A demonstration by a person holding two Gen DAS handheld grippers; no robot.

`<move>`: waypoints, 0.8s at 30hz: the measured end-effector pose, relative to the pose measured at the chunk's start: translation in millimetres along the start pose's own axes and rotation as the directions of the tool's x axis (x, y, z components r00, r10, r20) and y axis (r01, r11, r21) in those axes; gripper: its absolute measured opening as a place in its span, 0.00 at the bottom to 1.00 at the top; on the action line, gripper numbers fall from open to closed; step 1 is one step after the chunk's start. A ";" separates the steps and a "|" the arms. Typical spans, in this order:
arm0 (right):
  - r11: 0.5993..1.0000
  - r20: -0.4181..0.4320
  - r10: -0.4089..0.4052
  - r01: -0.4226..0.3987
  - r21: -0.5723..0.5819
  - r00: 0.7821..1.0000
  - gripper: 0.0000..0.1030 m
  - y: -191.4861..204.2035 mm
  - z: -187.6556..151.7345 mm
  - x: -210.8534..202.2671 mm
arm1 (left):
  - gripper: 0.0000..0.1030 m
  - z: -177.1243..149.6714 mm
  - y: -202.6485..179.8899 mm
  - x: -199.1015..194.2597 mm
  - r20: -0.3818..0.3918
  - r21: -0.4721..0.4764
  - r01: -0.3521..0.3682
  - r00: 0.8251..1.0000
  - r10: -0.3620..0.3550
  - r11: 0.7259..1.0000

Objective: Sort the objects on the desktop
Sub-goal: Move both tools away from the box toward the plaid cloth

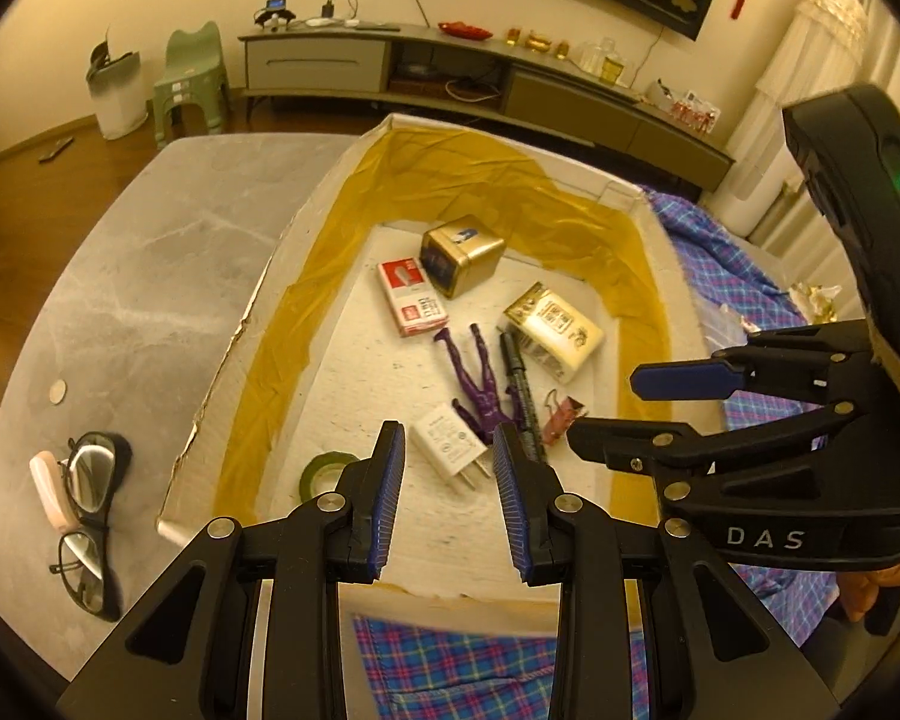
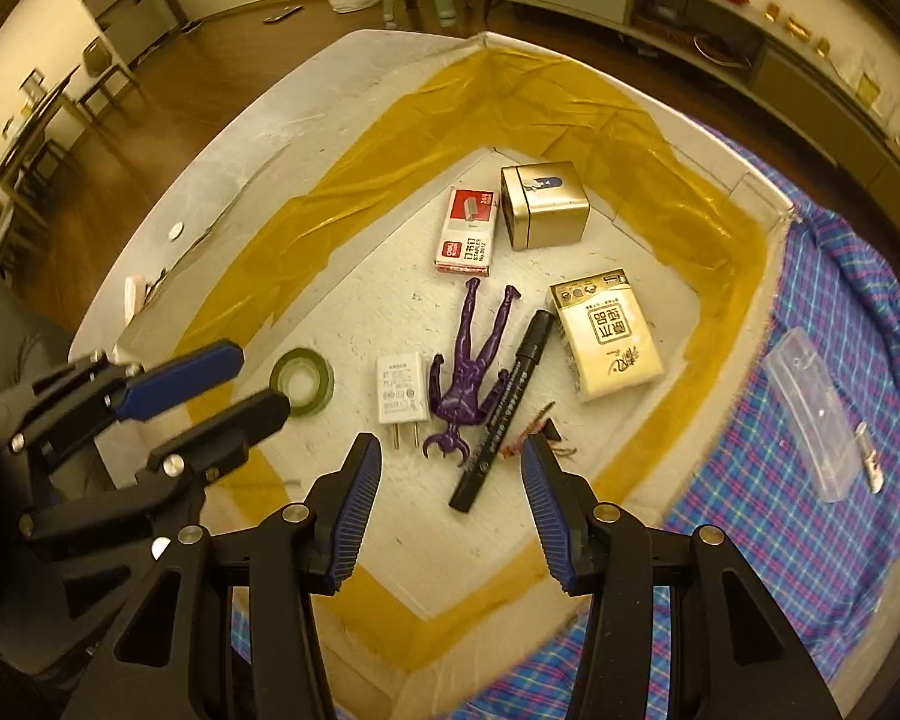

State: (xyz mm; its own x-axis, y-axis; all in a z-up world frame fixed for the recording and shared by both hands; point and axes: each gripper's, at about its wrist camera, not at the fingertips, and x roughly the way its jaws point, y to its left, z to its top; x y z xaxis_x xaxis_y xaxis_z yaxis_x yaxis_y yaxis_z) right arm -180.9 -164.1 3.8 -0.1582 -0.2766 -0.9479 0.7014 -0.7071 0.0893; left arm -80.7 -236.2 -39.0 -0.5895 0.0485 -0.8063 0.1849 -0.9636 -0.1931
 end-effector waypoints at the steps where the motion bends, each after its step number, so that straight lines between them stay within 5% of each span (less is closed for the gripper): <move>1: 1.000 0.003 -0.005 0.005 -0.006 1.000 0.49 0.1 -2.5 -3.1 | 0.32 -1.2 -1.4 -3.9 0.006 0.001 0.001 1.000 -0.001 1.000; 24: 0.997 0.081 -0.042 0.047 -0.056 0.996 0.53 6.0 -53.2 -57.1 | 0.32 -35.1 -47.3 -68.4 0.058 0.103 -0.010 0.998 0.004 0.995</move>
State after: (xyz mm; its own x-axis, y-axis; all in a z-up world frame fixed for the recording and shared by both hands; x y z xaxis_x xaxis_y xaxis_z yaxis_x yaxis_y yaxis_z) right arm -130.8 -117.9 42.2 -0.2435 -0.2987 -0.9228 0.7310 -0.6818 0.0278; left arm -21.5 -184.6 5.6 -0.6335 0.0288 -0.7732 0.1090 -0.9860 -0.1260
